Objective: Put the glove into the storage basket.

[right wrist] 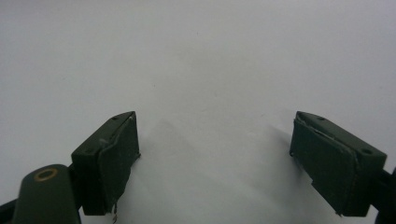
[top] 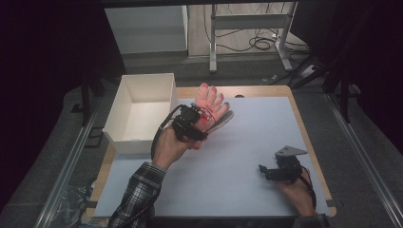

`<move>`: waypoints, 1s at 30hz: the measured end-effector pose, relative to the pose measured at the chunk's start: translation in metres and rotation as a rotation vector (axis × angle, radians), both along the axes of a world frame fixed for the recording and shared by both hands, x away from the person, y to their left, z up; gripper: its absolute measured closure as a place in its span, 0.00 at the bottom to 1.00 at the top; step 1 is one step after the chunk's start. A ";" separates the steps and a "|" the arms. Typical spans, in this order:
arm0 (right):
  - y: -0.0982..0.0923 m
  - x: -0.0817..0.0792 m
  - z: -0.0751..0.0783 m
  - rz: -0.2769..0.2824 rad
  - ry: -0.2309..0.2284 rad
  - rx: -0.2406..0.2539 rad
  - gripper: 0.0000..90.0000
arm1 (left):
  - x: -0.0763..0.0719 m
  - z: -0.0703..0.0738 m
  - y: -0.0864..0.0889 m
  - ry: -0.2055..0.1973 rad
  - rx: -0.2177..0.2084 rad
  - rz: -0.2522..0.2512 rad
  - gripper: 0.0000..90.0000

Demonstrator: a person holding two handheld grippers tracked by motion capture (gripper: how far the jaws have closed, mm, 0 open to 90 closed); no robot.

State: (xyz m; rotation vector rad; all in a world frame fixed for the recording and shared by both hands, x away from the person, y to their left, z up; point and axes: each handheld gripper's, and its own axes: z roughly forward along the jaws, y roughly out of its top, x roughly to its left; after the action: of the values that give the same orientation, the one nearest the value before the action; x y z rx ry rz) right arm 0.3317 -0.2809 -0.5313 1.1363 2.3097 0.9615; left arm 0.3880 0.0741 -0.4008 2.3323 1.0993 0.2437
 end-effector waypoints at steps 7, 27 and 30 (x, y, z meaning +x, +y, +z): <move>0.000 0.000 0.000 0.000 -0.001 -0.001 0.18 | 0.013 0.020 0.009 -0.007 -0.003 0.031 0.54; 0.000 0.000 0.000 0.001 -0.002 -0.001 0.18 | 0.033 0.053 0.069 -0.041 -0.003 0.213 0.53; 0.000 0.000 0.000 0.000 -0.001 -0.001 0.18 | 0.034 0.054 0.080 -0.044 -0.003 0.245 0.53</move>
State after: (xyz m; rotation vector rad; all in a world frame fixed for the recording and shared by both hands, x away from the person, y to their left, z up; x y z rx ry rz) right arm 0.3316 -0.2808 -0.5313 1.1348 2.3093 0.9609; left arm 0.4215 0.1543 -0.3465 2.1765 1.3616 0.3815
